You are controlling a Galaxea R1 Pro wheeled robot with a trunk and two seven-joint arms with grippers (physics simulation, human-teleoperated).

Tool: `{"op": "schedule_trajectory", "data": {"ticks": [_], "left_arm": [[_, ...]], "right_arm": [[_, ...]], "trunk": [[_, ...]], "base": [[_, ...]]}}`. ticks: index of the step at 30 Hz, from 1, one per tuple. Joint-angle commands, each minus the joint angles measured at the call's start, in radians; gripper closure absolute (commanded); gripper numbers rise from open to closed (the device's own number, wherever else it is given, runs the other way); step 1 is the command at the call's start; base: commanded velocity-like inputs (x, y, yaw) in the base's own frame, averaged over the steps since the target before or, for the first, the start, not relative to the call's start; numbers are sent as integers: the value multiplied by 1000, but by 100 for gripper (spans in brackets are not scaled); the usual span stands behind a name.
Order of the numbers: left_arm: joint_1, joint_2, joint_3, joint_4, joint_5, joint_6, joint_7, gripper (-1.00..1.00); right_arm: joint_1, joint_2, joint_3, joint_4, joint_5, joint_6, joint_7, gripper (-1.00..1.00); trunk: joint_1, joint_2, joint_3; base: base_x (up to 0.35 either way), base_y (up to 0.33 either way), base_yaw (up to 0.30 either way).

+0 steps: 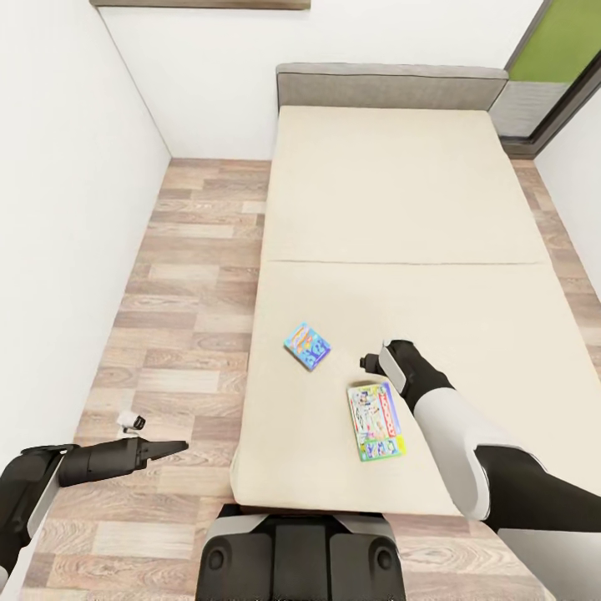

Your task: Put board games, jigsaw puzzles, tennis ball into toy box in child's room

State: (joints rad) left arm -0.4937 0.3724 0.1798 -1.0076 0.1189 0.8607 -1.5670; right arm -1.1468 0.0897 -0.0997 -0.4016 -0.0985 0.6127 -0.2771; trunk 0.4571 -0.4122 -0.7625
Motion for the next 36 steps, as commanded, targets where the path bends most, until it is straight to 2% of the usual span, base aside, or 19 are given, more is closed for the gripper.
{"op": "schedule_trajectory", "data": {"ticks": [1,36], "left_arm": [[0,0,0,0,0,11,-4,-100],[0,0,0,0,0,10,-4,-100]], "right_arm": [[-1,0,-3,-2,-10,2,-8,-100],[-3,-4,-3,0,-12,8,-7,-100]], "trunk": [[0,-2,-3],[0,-2,-61]], "base": [[0,0,0],[0,0,0]]}}
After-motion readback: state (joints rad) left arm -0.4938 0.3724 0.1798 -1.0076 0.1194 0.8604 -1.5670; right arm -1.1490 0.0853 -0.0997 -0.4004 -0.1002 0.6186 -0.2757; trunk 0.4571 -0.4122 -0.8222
